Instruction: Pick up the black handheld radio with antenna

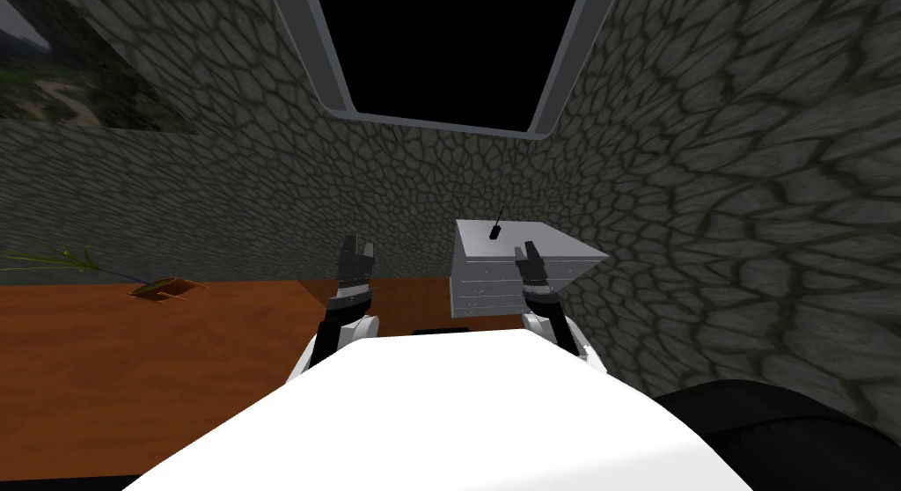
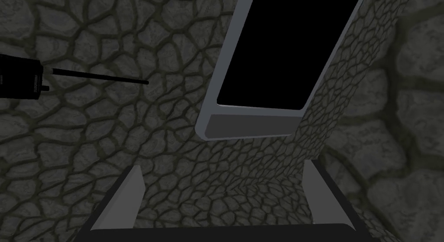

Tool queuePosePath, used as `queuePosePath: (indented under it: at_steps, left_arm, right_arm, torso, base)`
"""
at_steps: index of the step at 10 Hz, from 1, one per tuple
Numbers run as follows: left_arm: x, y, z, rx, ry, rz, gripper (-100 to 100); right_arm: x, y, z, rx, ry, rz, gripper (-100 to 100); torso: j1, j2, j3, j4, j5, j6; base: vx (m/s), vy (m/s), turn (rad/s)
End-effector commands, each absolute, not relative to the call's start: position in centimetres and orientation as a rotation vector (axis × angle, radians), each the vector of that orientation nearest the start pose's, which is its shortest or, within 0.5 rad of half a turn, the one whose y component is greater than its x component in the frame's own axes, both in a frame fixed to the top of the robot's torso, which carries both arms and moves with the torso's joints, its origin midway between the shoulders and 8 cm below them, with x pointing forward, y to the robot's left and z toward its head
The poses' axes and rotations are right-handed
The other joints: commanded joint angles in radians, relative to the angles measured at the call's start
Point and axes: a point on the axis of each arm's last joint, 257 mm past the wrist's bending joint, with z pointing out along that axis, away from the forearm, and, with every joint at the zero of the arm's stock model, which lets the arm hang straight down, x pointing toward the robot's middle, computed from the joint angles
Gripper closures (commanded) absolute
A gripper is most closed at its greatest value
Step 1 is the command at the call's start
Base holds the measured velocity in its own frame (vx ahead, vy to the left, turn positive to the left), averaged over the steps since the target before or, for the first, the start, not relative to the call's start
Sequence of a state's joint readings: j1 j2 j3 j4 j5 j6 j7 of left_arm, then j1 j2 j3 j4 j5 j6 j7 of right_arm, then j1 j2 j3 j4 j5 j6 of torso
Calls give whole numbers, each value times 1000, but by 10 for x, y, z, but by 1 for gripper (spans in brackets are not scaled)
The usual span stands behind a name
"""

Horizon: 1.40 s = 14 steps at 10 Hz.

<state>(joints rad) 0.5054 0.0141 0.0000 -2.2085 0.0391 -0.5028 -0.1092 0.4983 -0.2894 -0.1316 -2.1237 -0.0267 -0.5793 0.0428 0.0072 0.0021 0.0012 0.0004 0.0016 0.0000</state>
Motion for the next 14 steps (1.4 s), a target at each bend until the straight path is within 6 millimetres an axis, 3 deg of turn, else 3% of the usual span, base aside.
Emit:
queuePosePath:
  at_steps: [1, 10, 14]
  left_arm:
    - [355, 287, -9, -689, 678, -1206, 0]
    - [355, 287, -9, -689, 678, -1206, 0]
    - [355, 287, -9, -689, 678, -1206, 0]
  right_arm:
    - [356, -317, -21, 454, 897, 1105, -100]
    - [369, -350, -52, 247, 1170, 858, -100]
    - [376, -376, -65, 137, 1298, 699, -100]
  torso:
    - [0, 0, 0, 0, 0, 0]
    - [0, -2, -1, 0, 0, 0]
    - [-2, -3, -2, -1, 0, 0]
  base:
    - [-27, 76, -18]
    - [-13, 87, -22]
    - [8, 73, -2]
